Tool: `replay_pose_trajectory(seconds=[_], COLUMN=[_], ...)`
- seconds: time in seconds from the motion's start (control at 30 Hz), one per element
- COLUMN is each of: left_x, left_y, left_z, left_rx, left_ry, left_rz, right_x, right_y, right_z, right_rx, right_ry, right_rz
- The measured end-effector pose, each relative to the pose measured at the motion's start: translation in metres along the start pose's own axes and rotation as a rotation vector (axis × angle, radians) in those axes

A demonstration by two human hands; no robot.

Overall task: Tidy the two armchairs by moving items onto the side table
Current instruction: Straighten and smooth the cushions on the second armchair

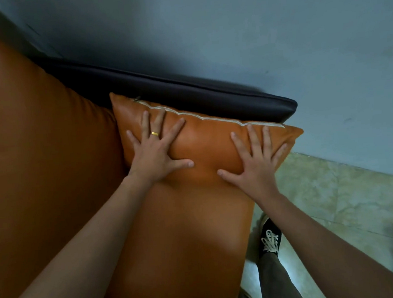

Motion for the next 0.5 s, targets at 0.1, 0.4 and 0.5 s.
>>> replay_pose_trajectory(seconds=[0.1, 0.4, 0.5], left_x=[0.009, -0.009, -0.01], left_y=[-0.012, 0.013, 0.043], left_z=[-0.013, -0.011, -0.011], left_rx=[-0.031, 0.093, 0.345], left_ry=[-0.018, -0.01, -0.003], left_rz=[0.061, -0.147, -0.281], right_x=[0.013, -0.01, -0.013], right_y=[0.003, -0.022, -0.055], right_z=[-0.014, -0.011, -0.026], right_rx=[0.007, -0.022, -0.247], right_ry=[0.009, 0.04, -0.017], right_rz=[0.011, 0.106, 0.075])
Point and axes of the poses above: each hand's wrist, its own z-axis away from the middle knuckle, its own x-axis out of the palm, y = z × x, the point moved 9 cm from there along -z, towards the middle knuckle, and after that the axes turned 5 degrees about -x, right-handed, at the moved point
